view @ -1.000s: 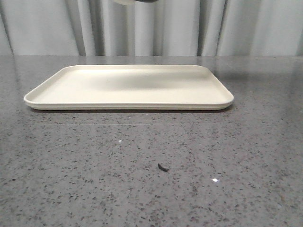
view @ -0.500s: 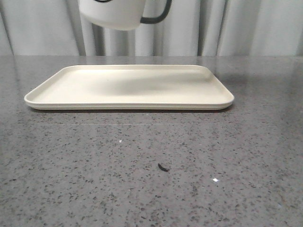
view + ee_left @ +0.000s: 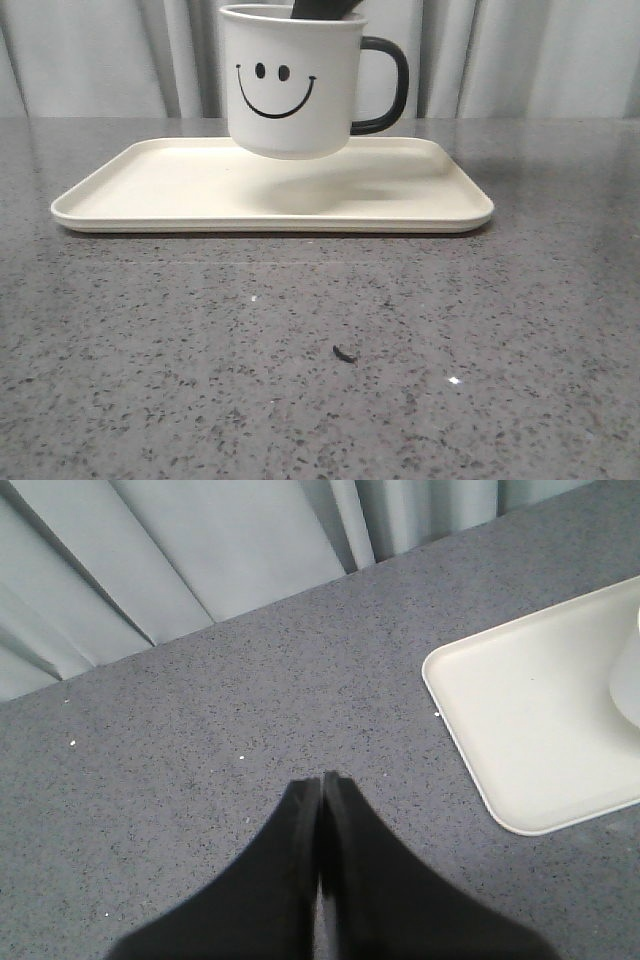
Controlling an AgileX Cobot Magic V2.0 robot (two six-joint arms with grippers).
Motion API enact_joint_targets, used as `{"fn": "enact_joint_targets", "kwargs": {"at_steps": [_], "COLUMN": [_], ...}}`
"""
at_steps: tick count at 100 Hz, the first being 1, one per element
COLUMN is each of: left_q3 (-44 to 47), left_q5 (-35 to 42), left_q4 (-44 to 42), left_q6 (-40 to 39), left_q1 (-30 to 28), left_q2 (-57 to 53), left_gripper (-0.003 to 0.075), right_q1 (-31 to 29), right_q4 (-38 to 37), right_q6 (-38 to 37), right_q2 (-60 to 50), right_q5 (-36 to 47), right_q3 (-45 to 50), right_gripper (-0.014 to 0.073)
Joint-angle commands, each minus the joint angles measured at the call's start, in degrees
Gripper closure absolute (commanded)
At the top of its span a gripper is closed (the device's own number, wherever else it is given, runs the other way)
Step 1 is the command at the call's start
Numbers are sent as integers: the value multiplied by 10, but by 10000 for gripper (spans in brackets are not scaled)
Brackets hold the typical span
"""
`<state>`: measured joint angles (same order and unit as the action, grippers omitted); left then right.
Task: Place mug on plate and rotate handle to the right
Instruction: 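Lower the rotated mug back onto the tray with the right gripper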
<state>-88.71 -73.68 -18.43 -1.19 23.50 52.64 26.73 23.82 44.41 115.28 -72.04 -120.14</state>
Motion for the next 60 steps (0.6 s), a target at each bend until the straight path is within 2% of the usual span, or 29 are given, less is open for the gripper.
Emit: {"fn": "enact_joint_targets", "kwargs": {"at_steps": [1,60], "left_q3": [-10,-10], "left_q5": [13,13], "left_q4": [-9,-9], "left_q6": [-5,-5], "left_q1": [4,4], "left_q2": [-2,-2], "left_gripper": [739,739], "right_q1": [-2,14], "right_q4": [14,11], "right_q6": [11,21], "right_q2": [-26,16], "right_q5": [-47,-46], "right_q3": [-12,-12], "right_gripper": [657,657]}}
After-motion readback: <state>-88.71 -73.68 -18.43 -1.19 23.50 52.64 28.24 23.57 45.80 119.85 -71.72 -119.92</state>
